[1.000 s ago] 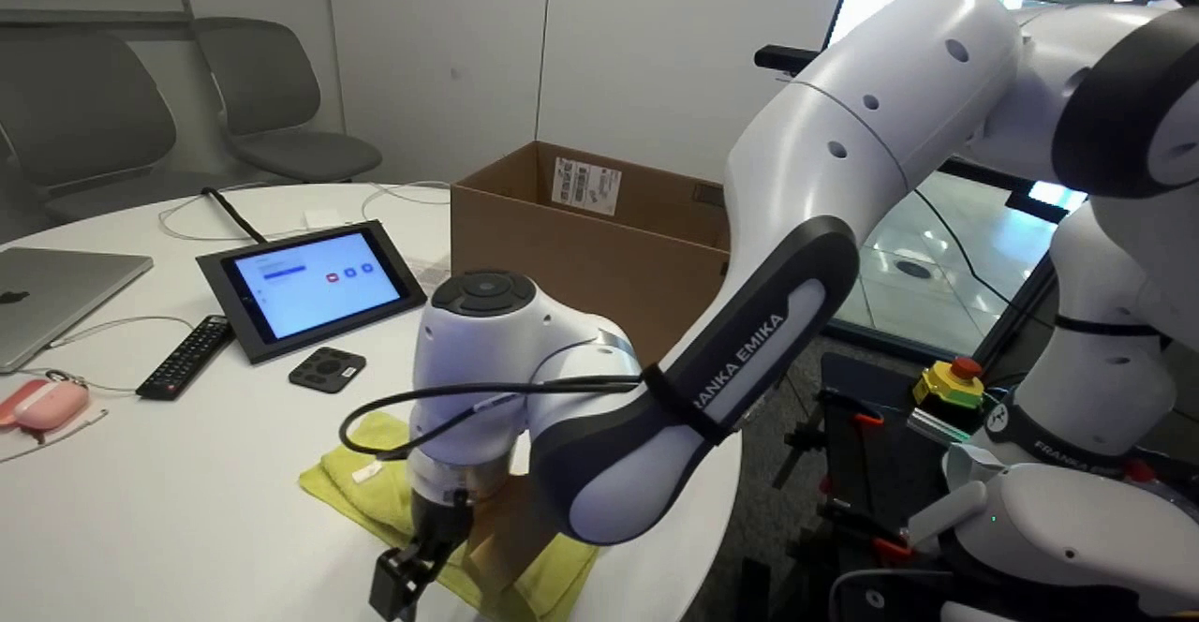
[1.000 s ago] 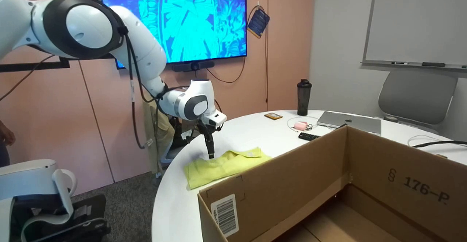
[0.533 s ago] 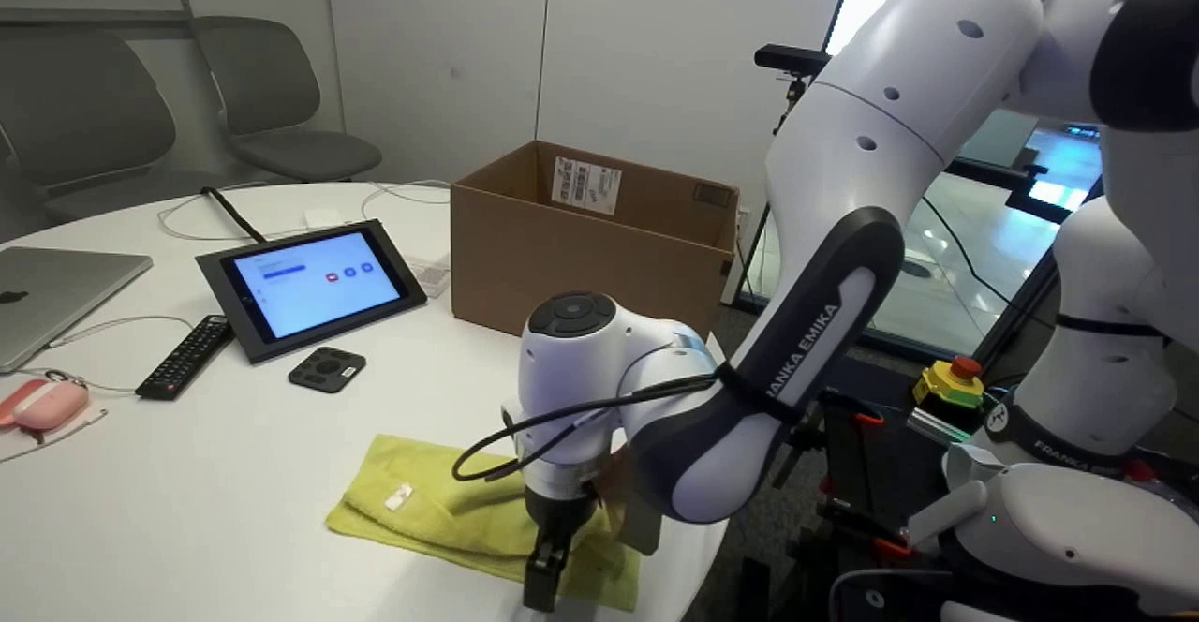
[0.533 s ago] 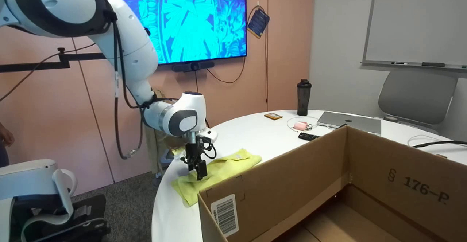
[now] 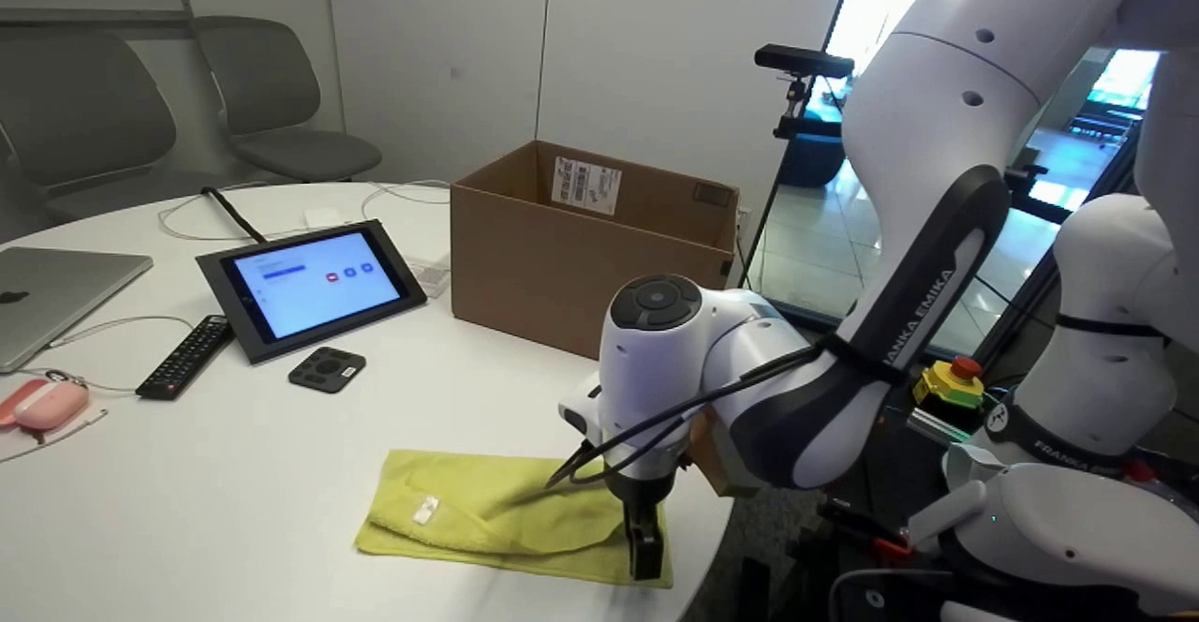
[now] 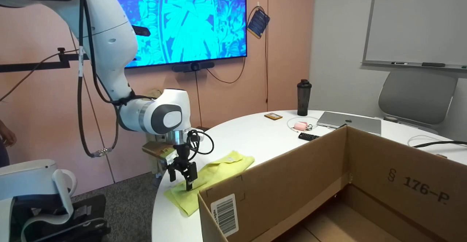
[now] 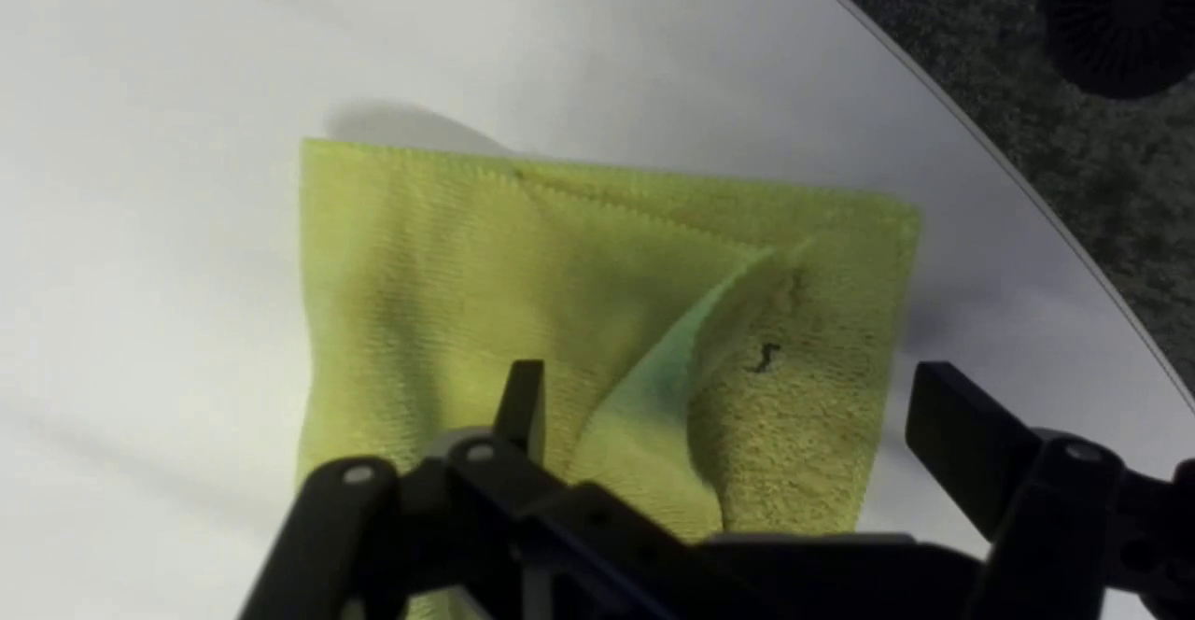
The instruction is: Pick up the marker, put it on the towel and fold together, pick up the folded towel with the maker and put it in the box
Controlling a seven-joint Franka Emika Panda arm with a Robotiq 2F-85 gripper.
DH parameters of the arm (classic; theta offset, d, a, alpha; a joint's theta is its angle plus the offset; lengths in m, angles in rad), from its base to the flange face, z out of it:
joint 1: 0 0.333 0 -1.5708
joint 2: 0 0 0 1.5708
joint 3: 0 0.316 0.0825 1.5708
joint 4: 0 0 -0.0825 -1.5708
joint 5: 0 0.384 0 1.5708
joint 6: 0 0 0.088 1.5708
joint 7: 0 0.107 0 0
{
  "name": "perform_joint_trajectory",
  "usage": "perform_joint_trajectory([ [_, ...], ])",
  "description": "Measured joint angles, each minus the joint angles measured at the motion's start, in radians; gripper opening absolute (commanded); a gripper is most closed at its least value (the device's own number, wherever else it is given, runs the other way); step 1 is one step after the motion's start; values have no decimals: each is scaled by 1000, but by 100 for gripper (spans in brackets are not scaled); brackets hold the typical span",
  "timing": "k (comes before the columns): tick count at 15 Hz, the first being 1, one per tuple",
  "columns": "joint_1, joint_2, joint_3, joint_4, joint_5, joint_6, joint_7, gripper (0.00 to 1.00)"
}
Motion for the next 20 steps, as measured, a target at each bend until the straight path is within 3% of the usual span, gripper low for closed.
perform_joint_trajectory([
  [6,-24,-53,9,-63,-93,1,-155,100],
  [14,-184,-52,65,-148,-178,48,-583,100],
  [20,-252,-30,70,-174,-299,161,-802,100],
])
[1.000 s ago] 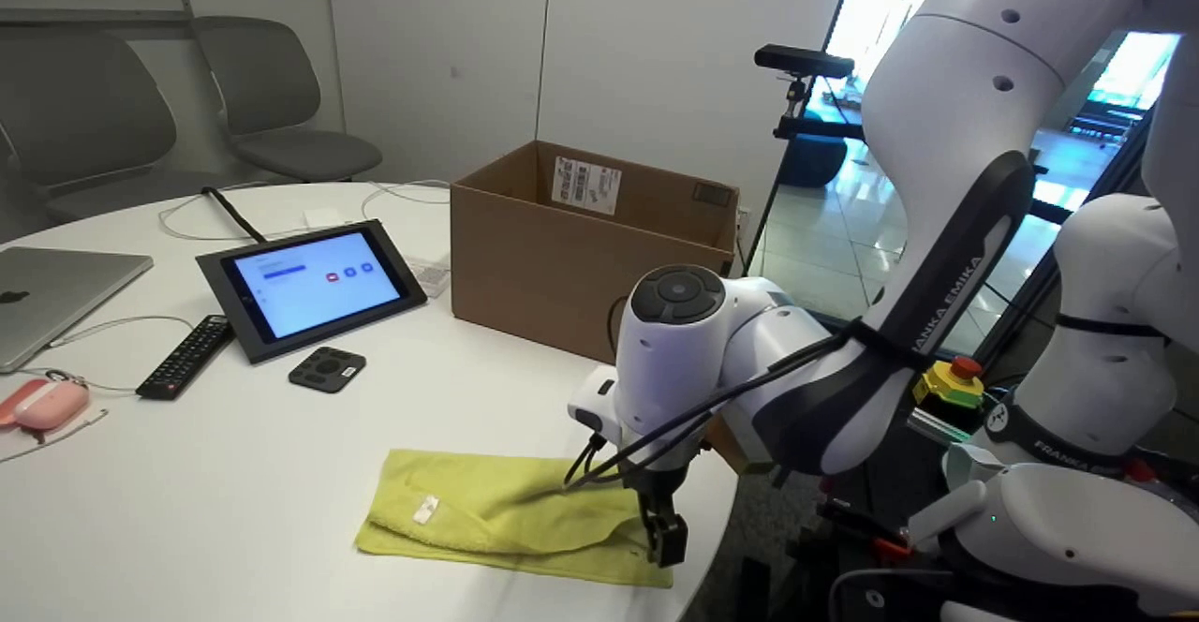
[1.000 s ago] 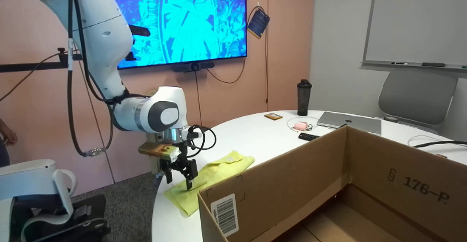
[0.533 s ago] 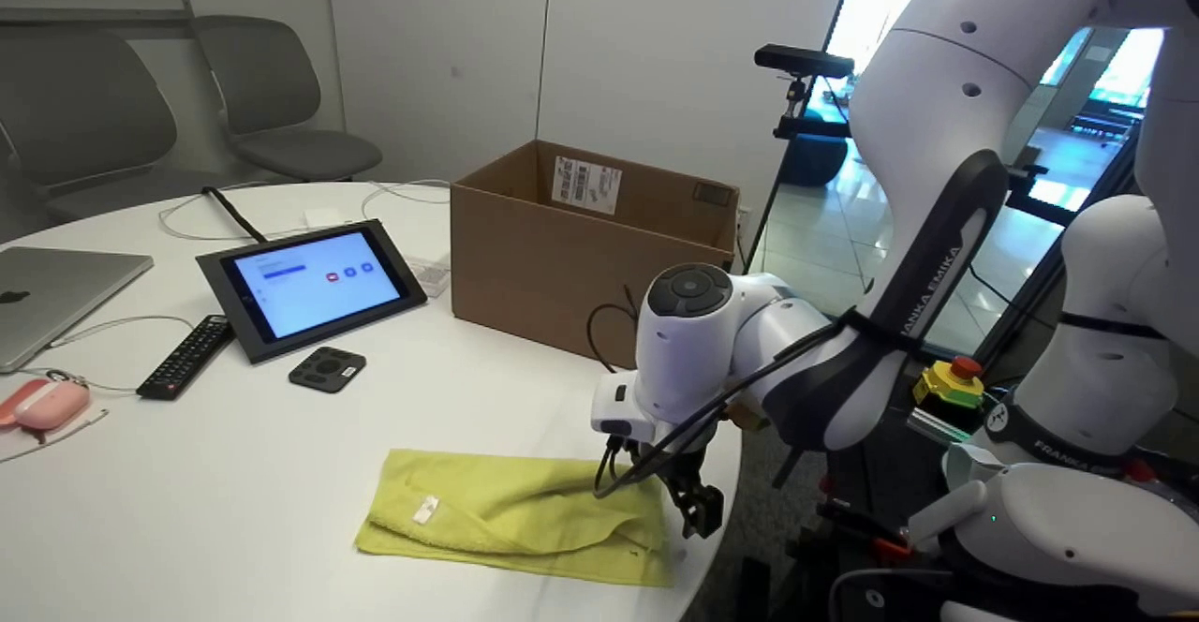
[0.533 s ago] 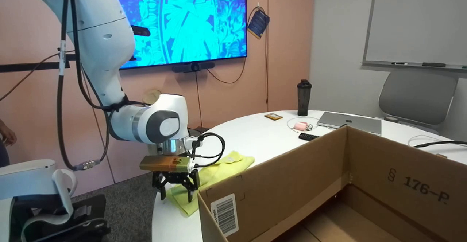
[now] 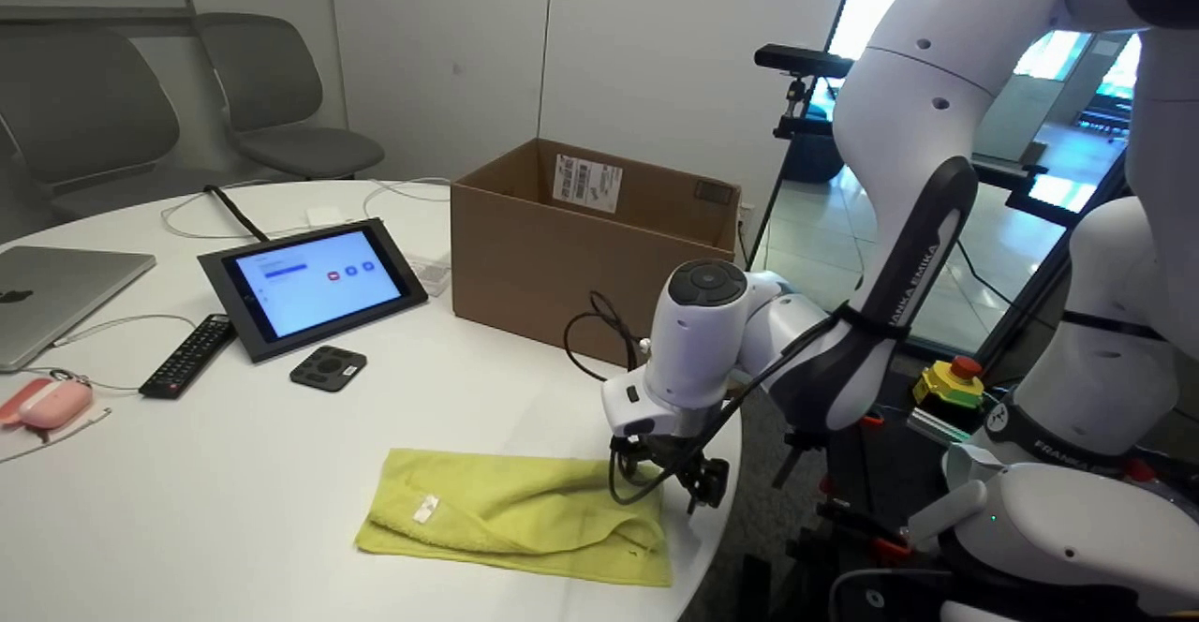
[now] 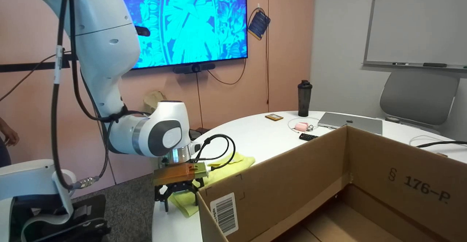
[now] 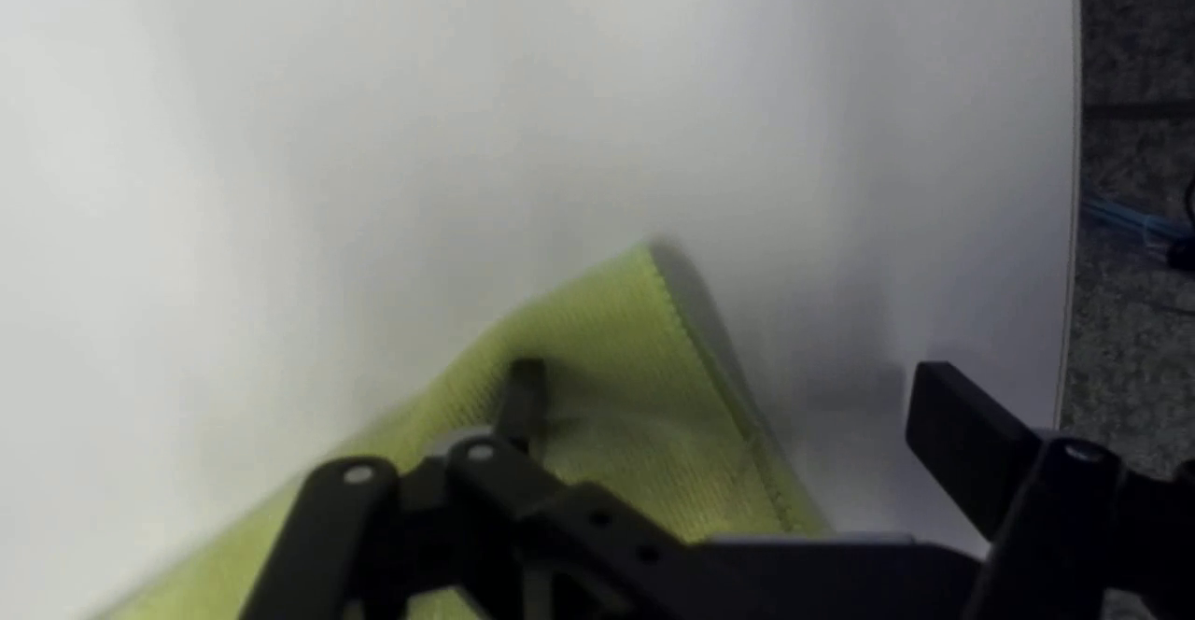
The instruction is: Pick up the marker, put it on the towel and fold together, pick up the folded towel with the maker and put it in the box
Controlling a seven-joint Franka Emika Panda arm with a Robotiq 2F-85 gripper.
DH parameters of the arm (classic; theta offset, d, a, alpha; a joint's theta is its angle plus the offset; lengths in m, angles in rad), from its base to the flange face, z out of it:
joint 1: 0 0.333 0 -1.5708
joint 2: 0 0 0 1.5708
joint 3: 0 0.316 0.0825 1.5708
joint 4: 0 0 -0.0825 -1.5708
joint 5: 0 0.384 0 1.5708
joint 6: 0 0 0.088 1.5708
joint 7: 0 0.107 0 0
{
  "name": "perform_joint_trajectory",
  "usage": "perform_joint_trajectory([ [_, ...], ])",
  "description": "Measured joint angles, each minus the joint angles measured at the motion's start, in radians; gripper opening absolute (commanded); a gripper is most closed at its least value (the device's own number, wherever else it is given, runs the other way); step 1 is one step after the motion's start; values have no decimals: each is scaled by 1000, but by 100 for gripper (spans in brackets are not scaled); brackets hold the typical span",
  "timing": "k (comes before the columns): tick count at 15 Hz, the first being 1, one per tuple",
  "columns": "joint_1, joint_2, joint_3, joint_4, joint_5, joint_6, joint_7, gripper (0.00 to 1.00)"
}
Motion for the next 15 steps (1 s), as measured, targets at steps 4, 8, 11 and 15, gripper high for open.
perform_joint_trajectory([
  [4,-16,26,12,0,-5,34,-99,75],
  [8,-26,31,12,1,-5,55,-139,50],
  [11,-28,26,14,-3,-5,57,-159,29],
  [15,-28,20,18,-10,-5,57,-169,12],
])
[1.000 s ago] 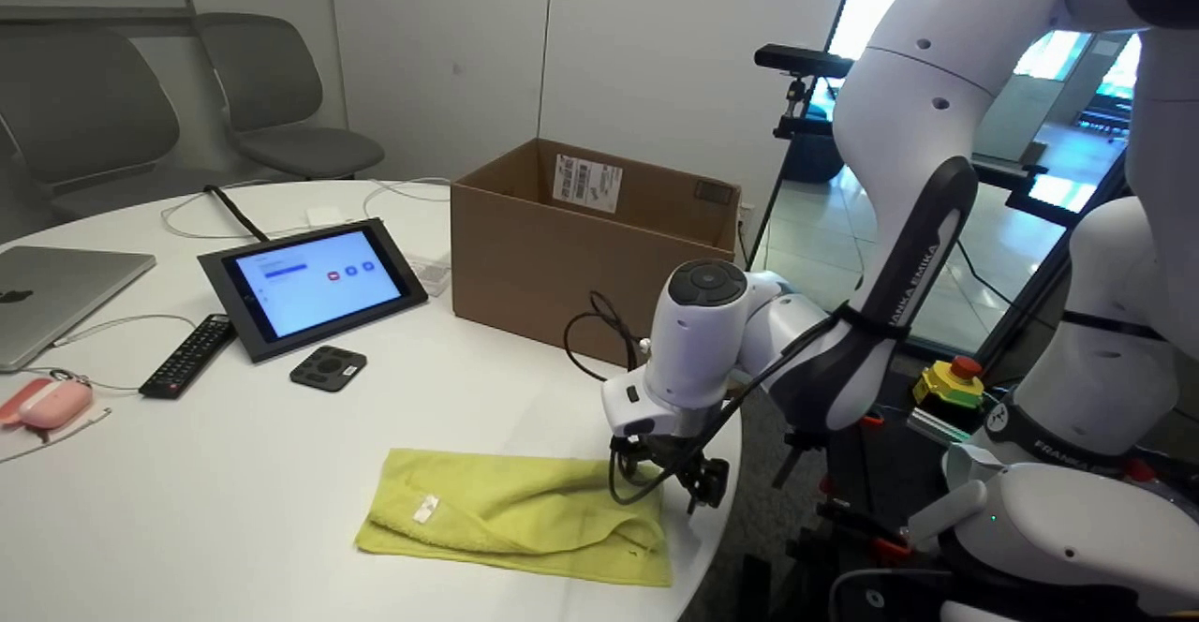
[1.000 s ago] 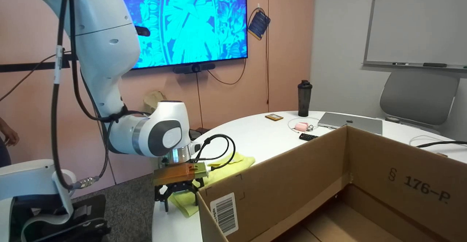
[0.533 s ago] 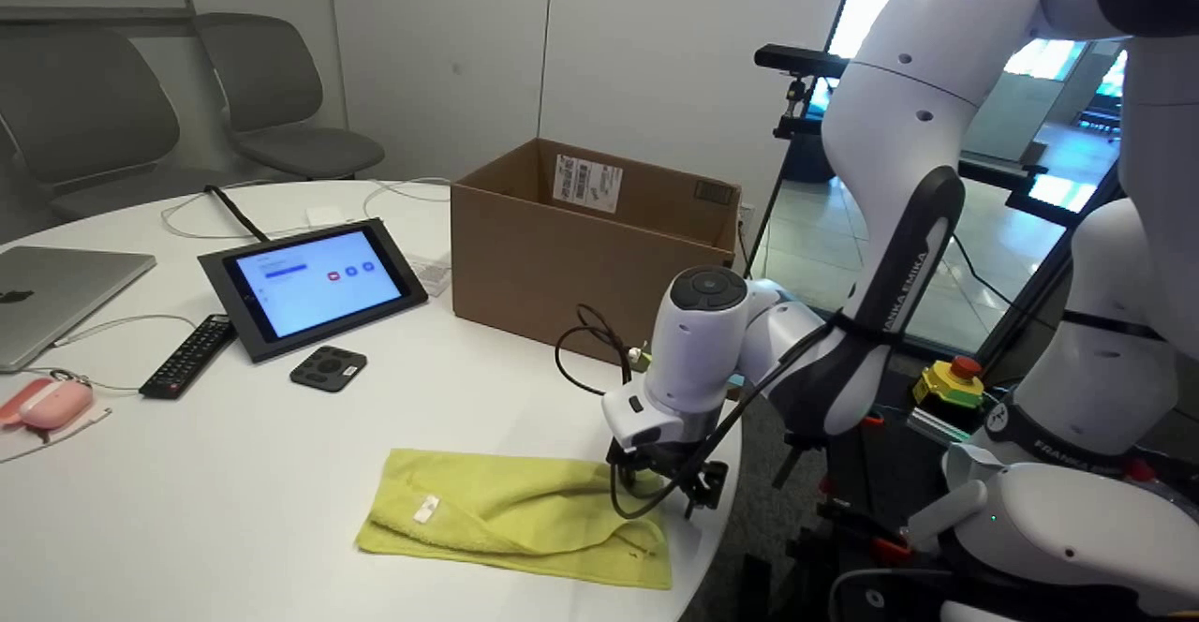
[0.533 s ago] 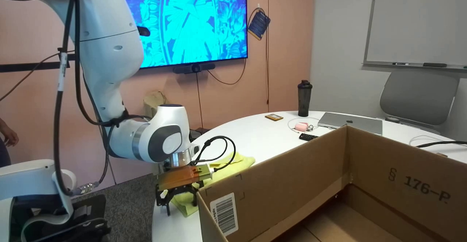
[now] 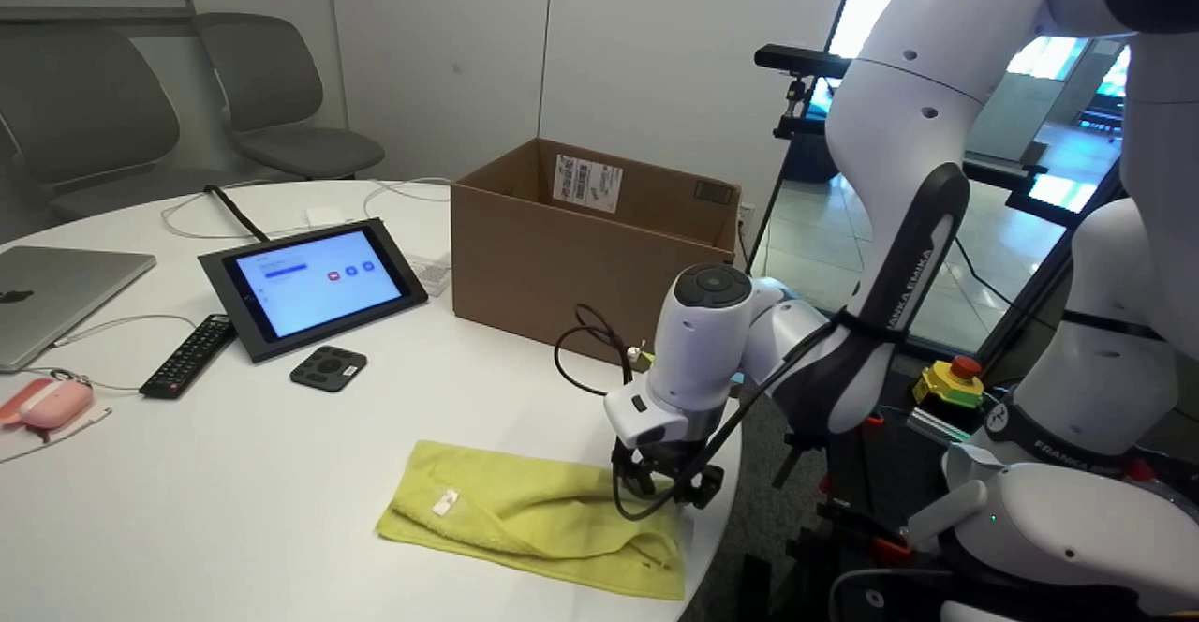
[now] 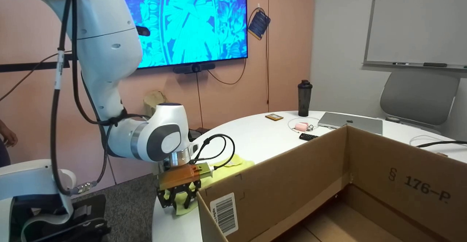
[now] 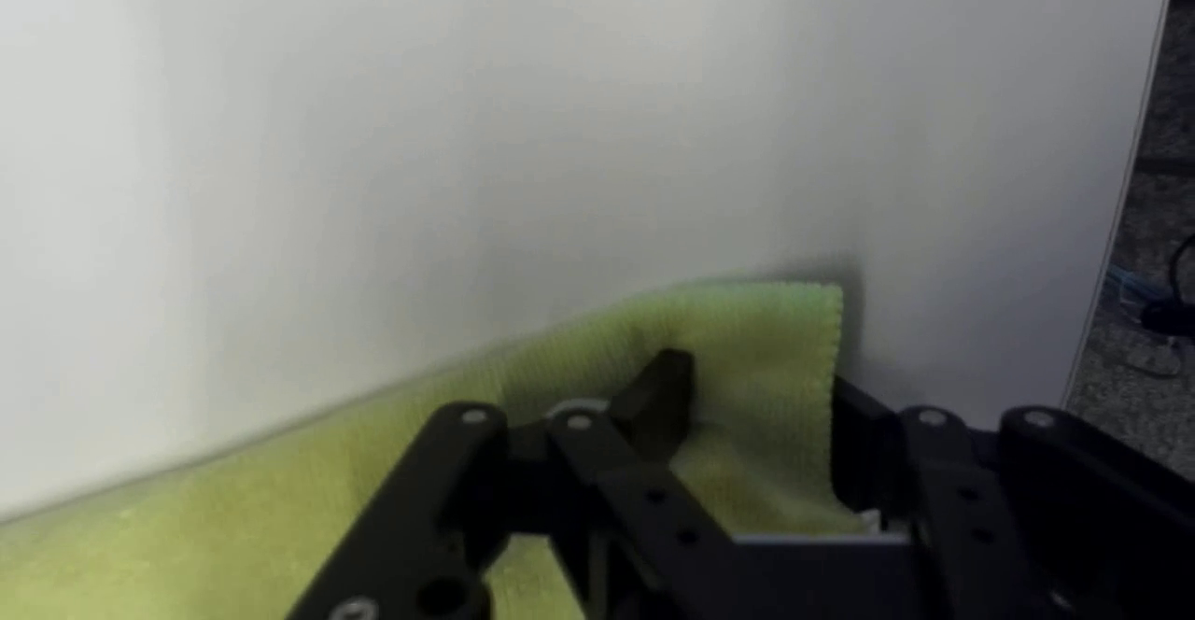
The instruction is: Pick up the marker, put it on the towel and fold together, pick up the folded towel with the maker and put it in the box
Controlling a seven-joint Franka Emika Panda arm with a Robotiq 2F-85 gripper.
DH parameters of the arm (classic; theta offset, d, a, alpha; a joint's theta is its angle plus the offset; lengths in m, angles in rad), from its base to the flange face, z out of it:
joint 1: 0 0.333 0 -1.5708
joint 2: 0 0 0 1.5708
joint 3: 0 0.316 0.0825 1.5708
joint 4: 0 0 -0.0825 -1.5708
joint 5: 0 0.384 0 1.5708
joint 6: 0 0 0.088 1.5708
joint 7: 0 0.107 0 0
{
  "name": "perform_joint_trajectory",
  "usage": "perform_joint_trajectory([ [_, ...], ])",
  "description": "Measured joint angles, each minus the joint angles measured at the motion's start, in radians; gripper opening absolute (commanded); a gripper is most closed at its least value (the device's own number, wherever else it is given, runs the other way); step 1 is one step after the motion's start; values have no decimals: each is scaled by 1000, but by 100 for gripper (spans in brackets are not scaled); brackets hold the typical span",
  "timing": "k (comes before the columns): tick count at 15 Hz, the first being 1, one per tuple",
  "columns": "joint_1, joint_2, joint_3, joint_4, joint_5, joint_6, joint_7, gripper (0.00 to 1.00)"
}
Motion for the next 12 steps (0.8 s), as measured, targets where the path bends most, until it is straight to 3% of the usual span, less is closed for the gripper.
perform_joint_trajectory([
  [1,-1,0,0,0,0,0,-2,9],
  [3,-2,0,0,0,0,0,-3,15],
  [8,-9,-9,3,-3,10,0,-3,15],
  [12,-44,-53,46,-2,113,-11,4,15],
])
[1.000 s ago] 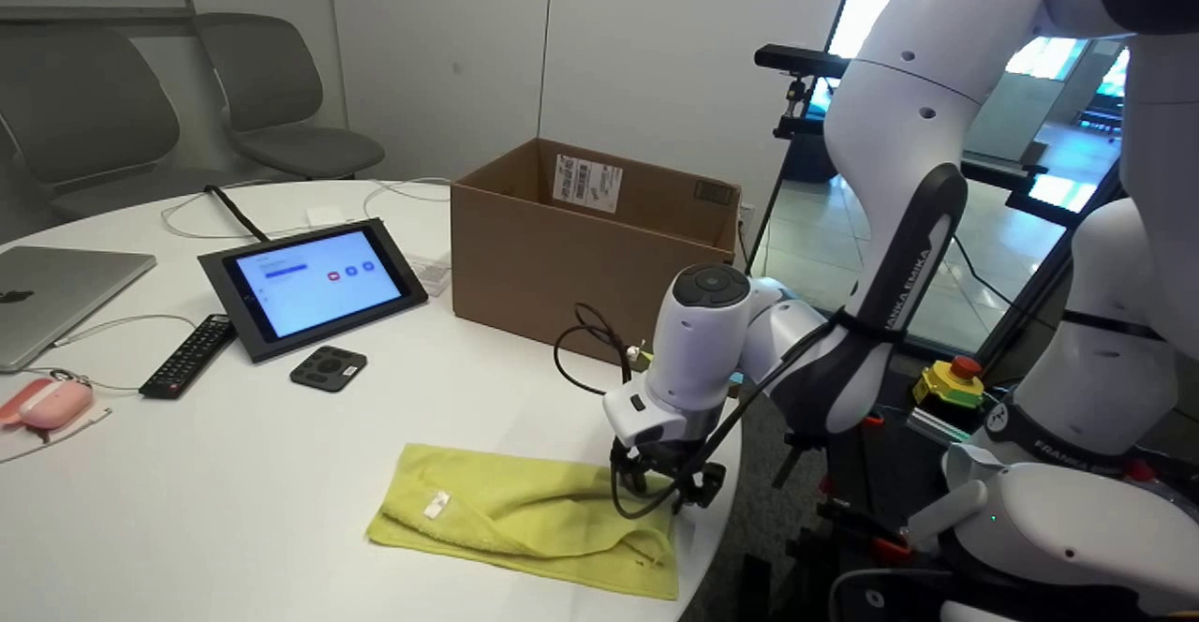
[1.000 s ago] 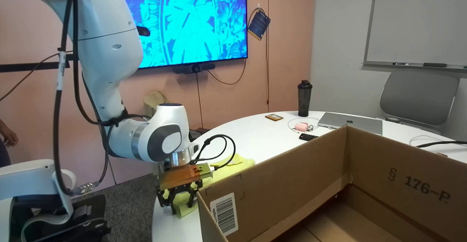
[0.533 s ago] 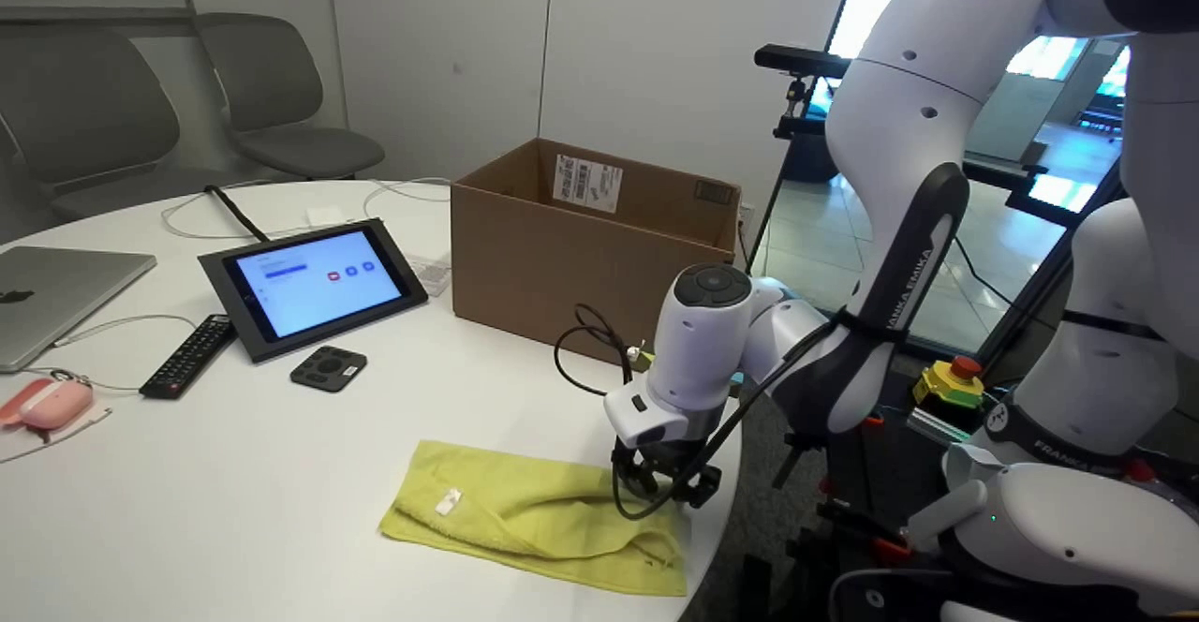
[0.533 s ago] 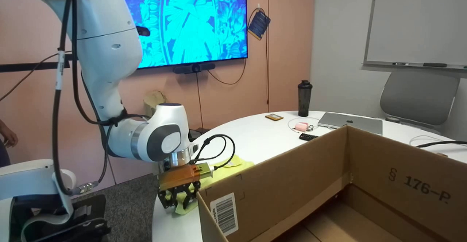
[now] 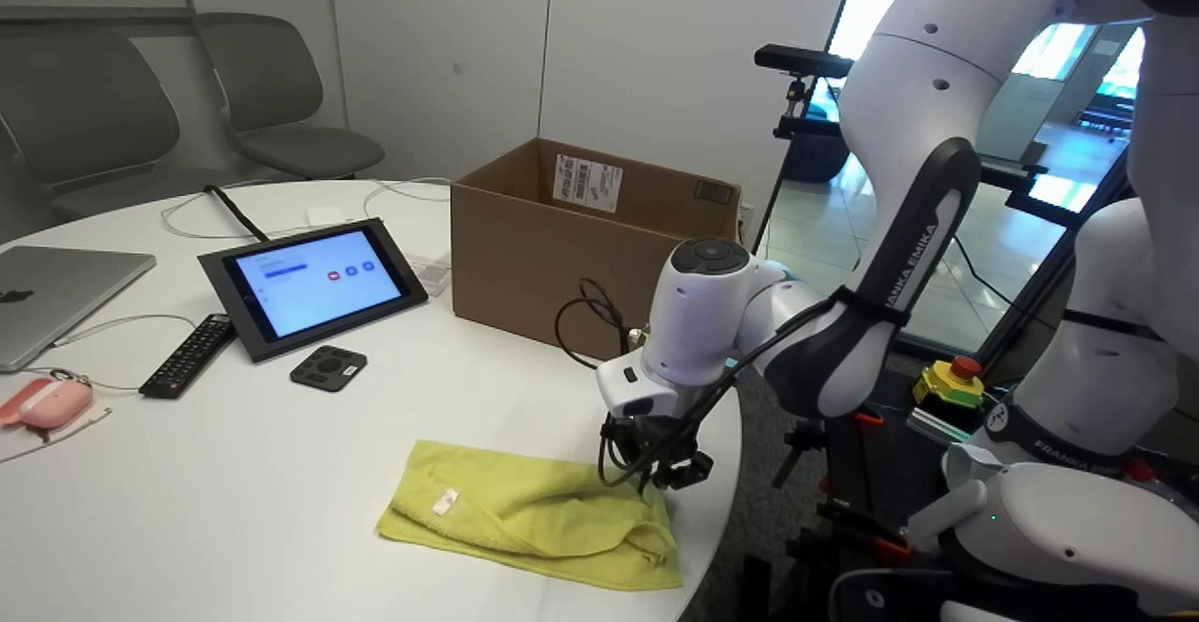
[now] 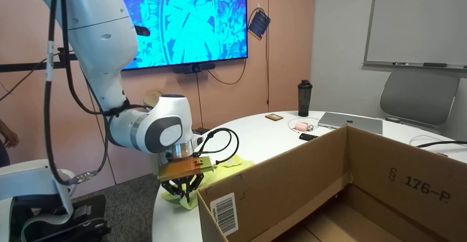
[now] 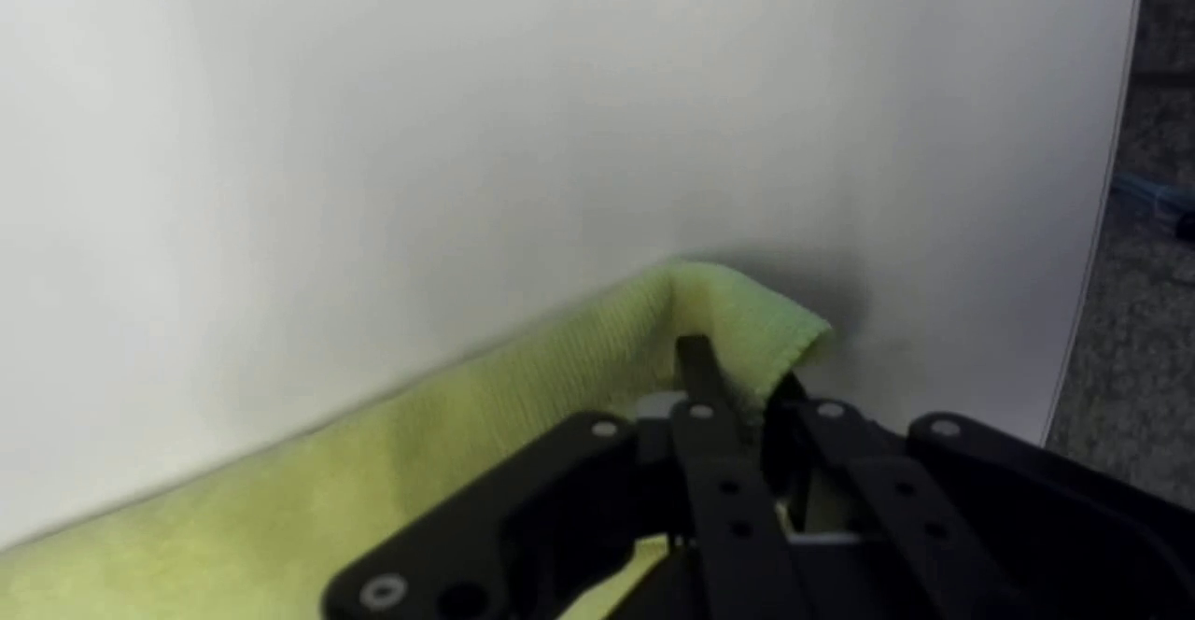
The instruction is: Pick up the marker, put it on the towel and fold together, pick up the folded towel with the maker and put it in the box
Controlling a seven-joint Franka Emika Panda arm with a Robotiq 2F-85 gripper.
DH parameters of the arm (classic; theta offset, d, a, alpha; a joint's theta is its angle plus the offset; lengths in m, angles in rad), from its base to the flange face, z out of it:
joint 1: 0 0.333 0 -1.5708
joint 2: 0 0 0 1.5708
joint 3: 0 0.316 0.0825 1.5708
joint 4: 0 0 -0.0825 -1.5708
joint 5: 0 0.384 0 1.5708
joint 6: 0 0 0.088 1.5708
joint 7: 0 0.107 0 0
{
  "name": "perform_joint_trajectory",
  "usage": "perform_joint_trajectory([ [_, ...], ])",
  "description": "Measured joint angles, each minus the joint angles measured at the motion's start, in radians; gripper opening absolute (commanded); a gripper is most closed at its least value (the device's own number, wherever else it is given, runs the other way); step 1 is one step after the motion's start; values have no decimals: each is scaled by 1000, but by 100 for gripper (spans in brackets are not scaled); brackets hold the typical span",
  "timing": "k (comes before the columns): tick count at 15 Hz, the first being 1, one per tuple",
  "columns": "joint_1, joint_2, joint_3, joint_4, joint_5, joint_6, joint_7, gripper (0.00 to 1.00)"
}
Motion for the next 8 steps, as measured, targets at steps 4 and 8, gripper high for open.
perform_joint_trajectory([
  [4,-51,-39,96,52,191,-75,9,16],
  [8,-40,-39,112,146,293,-115,115,14],
])
